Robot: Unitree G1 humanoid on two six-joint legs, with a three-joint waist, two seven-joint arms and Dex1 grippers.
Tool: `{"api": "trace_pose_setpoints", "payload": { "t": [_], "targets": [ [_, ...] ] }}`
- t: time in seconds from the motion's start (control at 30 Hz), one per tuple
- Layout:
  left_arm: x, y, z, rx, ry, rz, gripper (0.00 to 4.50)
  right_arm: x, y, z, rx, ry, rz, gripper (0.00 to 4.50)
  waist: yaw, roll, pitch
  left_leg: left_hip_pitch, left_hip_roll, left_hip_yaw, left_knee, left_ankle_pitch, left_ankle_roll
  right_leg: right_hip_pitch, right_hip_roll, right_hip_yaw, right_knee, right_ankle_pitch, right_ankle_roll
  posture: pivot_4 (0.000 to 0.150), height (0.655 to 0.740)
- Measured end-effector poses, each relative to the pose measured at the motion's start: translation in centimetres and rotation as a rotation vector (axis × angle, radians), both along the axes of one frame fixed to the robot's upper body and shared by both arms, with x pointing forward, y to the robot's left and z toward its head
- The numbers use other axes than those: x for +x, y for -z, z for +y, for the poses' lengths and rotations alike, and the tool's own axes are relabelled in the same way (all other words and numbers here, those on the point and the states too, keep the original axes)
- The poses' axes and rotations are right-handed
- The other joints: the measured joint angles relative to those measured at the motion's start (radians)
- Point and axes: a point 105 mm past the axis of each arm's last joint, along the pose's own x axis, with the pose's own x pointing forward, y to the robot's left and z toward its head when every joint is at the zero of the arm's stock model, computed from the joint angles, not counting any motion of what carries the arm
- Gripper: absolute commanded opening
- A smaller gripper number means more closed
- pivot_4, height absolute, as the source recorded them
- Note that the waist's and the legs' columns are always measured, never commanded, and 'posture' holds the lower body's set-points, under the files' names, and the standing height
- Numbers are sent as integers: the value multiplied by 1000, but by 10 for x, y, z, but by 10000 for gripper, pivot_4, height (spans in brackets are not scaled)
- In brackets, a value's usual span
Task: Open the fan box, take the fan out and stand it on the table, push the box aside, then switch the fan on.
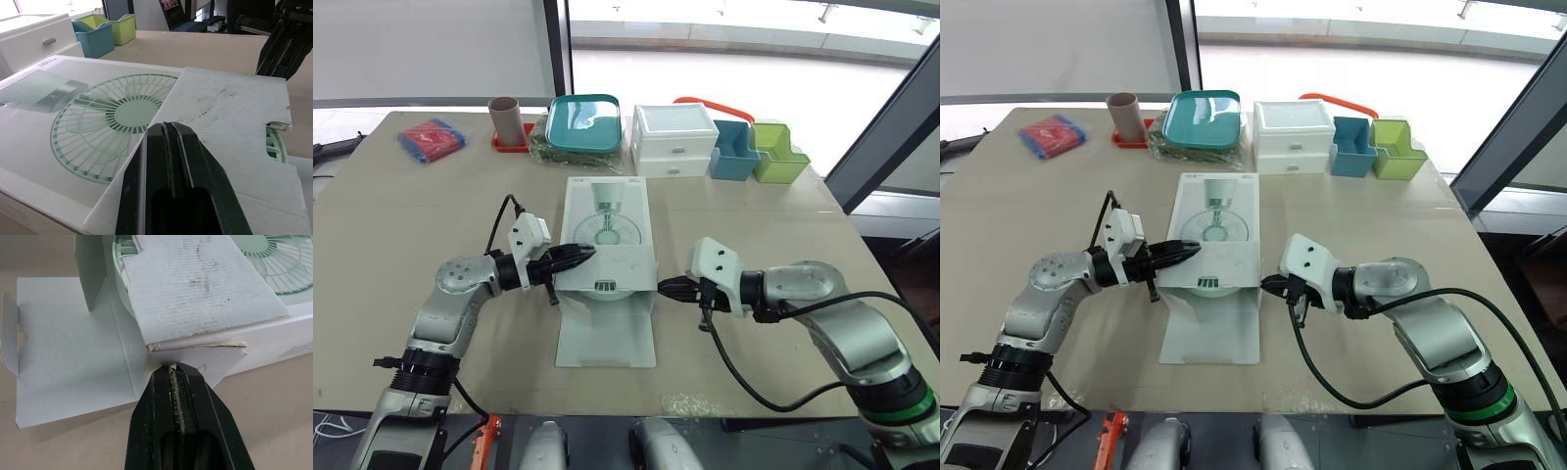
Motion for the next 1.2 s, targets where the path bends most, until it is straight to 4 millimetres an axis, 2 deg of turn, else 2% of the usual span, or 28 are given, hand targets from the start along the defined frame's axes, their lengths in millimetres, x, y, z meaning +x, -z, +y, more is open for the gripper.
{"api": "trace_pose_setpoints", "payload": {
  "t": [0.17, 0.53, 0.57, 0.67, 0.97, 1.07, 1.13, 1.2],
  "targets": [
    [0, 0, -1, 2, 2, 1, 1859, -2, 1, -3, -11, -3, -2, 621, 1, 0, 0, 0, 0, 0, 0, 0, 0, 0, 0, 0, 0, 0, 0, 1500, 7400],
    [-1, 0, -5, 12, 18, -12, 1859, -14, -6, -24, -62, -8, -10, 621, 2, 0, 0, 0, 0, 0, 0, 0, 0, 0, 0, 0, 0, 0, 0, 1500, 7400],
    [0, 1, -5, 13, 21, -13, 1859, -18, -14, -29, -49, -11, -14, 621, 2, 0, 0, 0, -1, 0, 0, 0, 0, 0, -1, 0, 0, 0, 0, 1500, 7400],
    [0, 1, -5, 13, 21, -13, 1859, -21, -19, -28, -32, -21, -17, 621, 2, 0, 0, 0, -1, 0, 0, 0, 0, 1, 0, 0, 0, 0, 0, 1500, 7400],
    [0, 1, -6, 20, 20, -24, 1859, -36, -52, -14, 133, -118, -4, 621, 2, 0, 0, 0, -1, -1, 1, 0, 0, 1, -1, 0, 0, 0, 0, 1500, 7400],
    [0, 1, -5, 21, 20, -24, 1859, -32, -58, -11, 153, -107, -27, 621, 2, 0, 0, 0, -1, 0, 1, 0, 0, 1, -1, 0, 0, 0, 0, 1500, 7400],
    [0, 2, -5, 19, 18, -23, 1859, -8, -59, -2, 166, -30, -70, 621, 1, 1, -1, 0, 0, 0, 1, 0, 0, 1, 0, -1, 0, 0, 0, 1500, 7400],
    [0, 2, -6, 18, 18, -24, 1859, -1, -57, 0, 170, -5, -72, 621, 1, 1, -1, 0, 0, 0, 1, 0, 0, 1, 0, -1, 0, 0, 0, 1500, 7400]
  ]
}}
